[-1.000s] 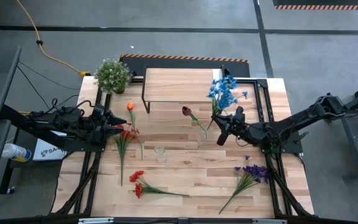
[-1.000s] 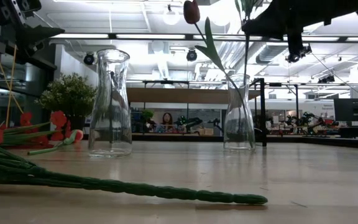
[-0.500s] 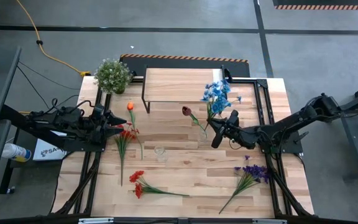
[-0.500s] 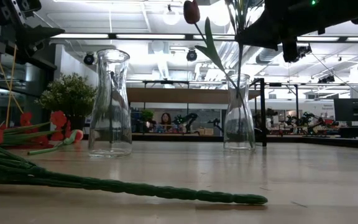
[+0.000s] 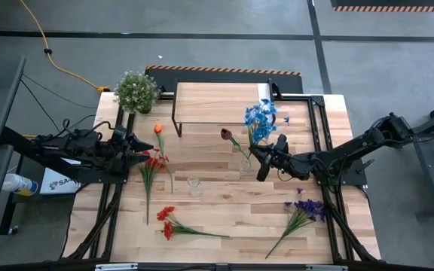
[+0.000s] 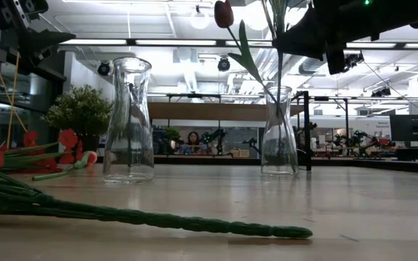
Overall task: Pick and place flowers into a vace then onto a shelf
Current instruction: Put the blue flower into the right transparent vase
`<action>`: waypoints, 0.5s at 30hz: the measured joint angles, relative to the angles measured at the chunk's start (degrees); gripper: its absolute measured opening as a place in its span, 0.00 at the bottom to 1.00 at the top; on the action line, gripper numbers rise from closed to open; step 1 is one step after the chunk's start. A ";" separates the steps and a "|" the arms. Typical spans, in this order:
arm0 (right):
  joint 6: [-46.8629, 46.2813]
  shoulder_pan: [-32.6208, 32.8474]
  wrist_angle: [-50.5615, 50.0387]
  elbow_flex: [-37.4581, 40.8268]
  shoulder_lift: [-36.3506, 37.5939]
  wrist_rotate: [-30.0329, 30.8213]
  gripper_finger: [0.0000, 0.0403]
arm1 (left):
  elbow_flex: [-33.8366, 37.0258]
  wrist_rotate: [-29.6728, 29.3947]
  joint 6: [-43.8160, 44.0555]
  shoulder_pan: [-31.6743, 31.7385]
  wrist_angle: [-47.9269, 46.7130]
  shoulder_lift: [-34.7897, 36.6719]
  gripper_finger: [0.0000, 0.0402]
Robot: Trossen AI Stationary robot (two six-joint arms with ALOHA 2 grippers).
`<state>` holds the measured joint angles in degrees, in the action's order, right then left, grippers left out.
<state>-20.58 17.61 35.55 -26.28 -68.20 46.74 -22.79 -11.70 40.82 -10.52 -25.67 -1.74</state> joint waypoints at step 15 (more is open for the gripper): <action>-2.16 0.02 -1.37 0.00 0.00 -2.78 0.21 | 0.02 0.04 0.00 0.02 -0.02 0.00 0.89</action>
<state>-22.74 17.63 34.18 -26.28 -68.20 43.97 -22.77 -11.66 40.82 -10.51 -25.69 -1.74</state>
